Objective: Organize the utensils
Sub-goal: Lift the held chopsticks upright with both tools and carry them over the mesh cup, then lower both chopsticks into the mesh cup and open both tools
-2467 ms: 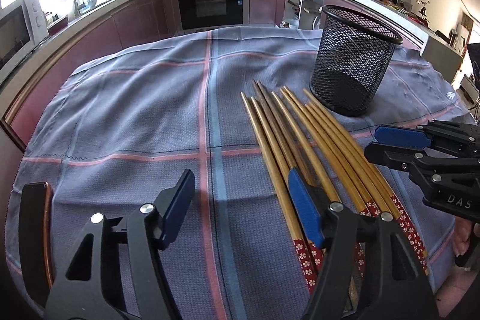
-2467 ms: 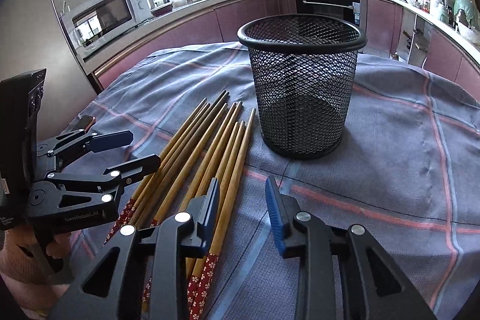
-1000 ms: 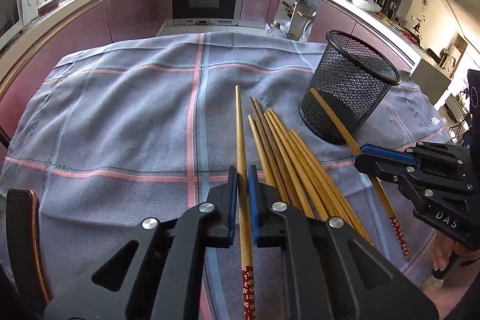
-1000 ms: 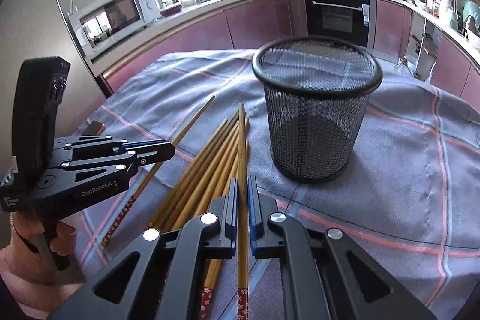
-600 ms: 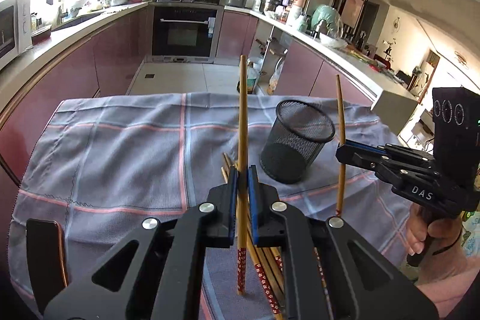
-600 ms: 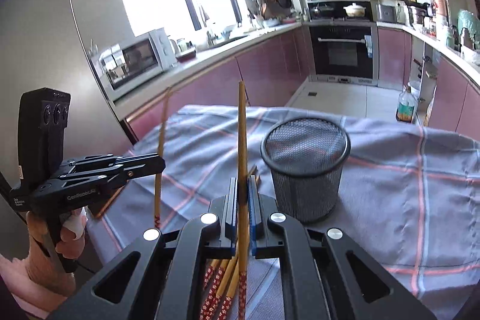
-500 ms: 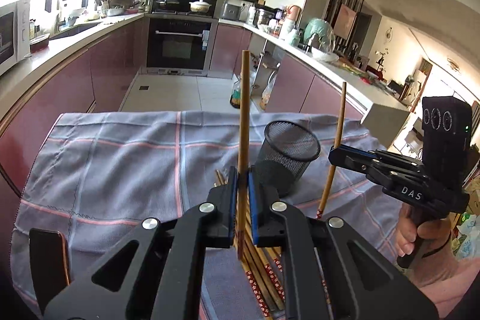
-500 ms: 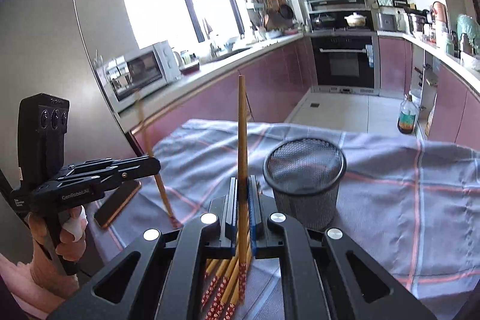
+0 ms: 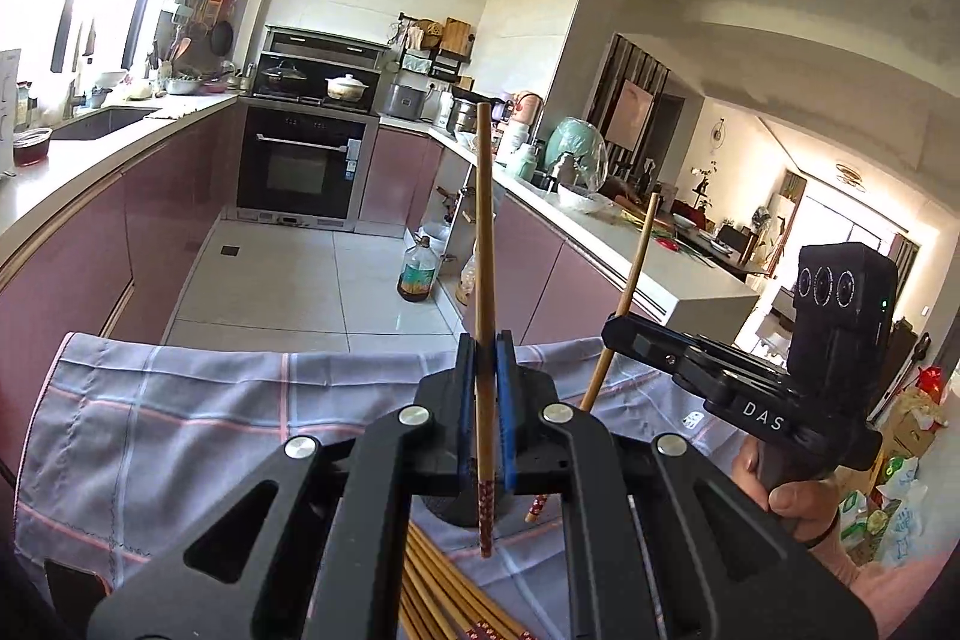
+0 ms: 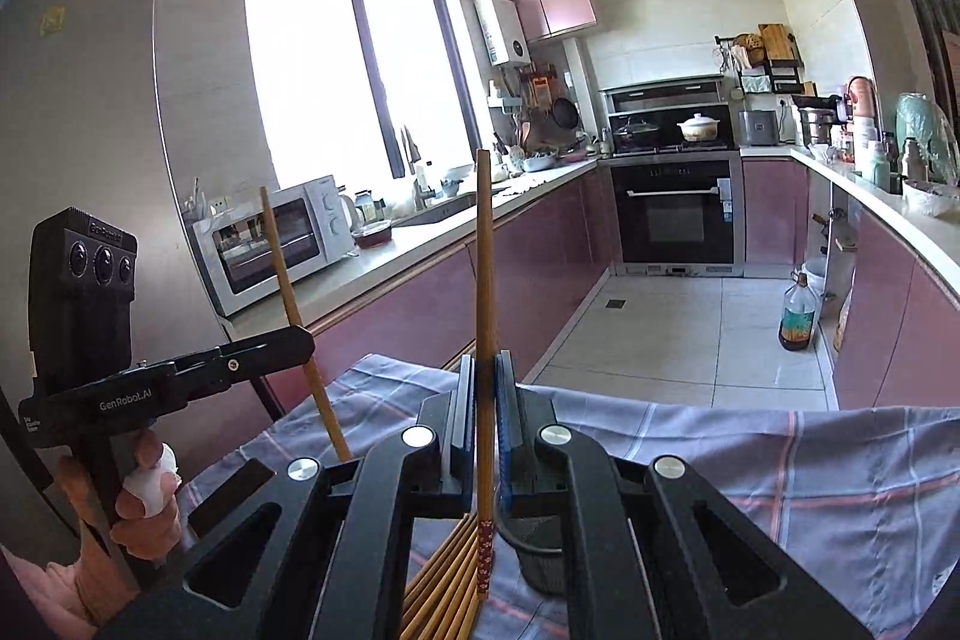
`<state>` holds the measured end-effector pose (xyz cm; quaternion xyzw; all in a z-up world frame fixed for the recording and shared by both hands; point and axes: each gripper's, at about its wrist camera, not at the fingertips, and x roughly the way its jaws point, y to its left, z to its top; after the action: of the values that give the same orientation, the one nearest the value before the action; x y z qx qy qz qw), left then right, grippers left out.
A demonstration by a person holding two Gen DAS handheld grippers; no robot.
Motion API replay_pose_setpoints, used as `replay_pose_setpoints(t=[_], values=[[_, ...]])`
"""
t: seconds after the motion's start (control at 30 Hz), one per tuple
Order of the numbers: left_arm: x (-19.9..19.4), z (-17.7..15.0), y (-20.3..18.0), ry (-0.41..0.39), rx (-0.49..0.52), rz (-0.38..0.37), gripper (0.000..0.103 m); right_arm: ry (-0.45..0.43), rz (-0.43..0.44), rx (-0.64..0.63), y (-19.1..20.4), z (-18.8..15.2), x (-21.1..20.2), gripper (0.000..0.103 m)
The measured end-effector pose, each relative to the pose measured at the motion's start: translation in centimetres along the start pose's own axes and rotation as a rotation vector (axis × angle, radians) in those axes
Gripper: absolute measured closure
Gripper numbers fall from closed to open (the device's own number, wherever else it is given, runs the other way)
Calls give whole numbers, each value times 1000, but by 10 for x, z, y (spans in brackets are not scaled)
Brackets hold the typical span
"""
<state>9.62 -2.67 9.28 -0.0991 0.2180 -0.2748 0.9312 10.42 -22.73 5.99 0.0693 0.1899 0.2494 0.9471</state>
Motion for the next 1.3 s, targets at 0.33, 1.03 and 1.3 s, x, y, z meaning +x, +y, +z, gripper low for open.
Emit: replay_pose_setpoints(t=[0.33,1.03,1.3], values=[[40,28,-27,-30,37,17,95,-39,-86,0,-25,17,14,98],[194,-35,0,302,100,67,95,208,-144,75,-59,-27,98,98],[209,-43,25,320,82,89,89,197,-172,113,-64,-26,102,91]])
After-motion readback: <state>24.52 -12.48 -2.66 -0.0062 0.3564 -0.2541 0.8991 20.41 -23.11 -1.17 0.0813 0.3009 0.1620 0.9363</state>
